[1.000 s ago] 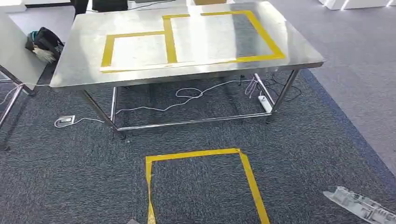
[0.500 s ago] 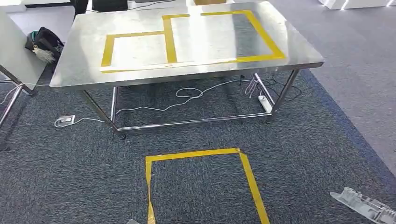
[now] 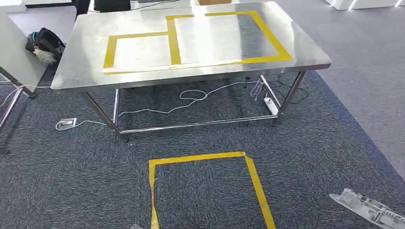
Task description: Take the parts from the cabinet and place them on the table.
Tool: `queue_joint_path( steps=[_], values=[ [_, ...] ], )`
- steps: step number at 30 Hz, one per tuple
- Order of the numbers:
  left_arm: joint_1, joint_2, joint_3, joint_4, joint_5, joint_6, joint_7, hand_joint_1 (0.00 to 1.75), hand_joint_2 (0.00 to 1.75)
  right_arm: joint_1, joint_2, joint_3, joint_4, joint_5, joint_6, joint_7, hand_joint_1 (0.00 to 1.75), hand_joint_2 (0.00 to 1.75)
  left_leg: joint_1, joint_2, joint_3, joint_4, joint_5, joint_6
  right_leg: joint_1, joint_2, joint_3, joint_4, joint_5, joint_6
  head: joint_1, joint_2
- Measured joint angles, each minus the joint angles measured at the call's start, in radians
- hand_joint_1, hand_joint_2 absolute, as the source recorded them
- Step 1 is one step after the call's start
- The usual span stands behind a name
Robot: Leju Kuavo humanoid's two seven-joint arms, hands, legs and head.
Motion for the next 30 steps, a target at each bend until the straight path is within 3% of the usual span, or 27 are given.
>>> queue_joint_path(
  steps=[8, 15, 23, 30],
  values=[
    [0.0, 0.0, 0.0, 0.0, -0.01, -0.003, 0.003, 0.0, 1.75, -0.026, 0.002, 0.08, -0.011, 0.04, -0.003, 0.005, 1.75, 1.75, 0.0, 0.0, 0.0, 0.0, 0.001, 0.001, 0.0, 0.0, 0.0, 0.0, 0.0, 0.0, 0.0, 0.0],
    [-0.002, 0.002, 0.001, 0.0, -0.021, -0.006, 0.002, 0.0, 1.75, -0.031, -0.035, 0.19, 0.034, 0.097, -0.056, 0.177, 1.75, 1.75, 0.0, 0.0, 0.0, 0.0, 0.001, 0.001, 0.0, 0.0, 0.0, 0.0, 0.0, 0.0, 0.0, 0.0],
    [-0.002, 0.003, 0.008, 0.0, -0.023, -0.008, 0.002, 0.0, 1.75, -0.028, -0.077, 0.283, 0.098, 0.135, -0.08, 0.242, 1.75, 1.75, 0.0, 0.0, 0.0, 0.0, 0.0, 0.001, 0.0, 0.0, 0.0, -0.001, 0.0, 0.0, 0.0, 0.0],
    [-0.003, 0.005, 0.013, 0.0, -0.031, -0.013, 0.003, 0.0, 1.75, -0.023, -0.152, 0.417, 0.154, 0.187, -0.12, 0.396, 1.75, 1.75, 0.0, 0.0, 0.0, 0.0, 0.001, 0.001, 0.0, 0.0, 0.0, -0.001, 0.0, 0.0, 0.0, 0.0]
  ],
)
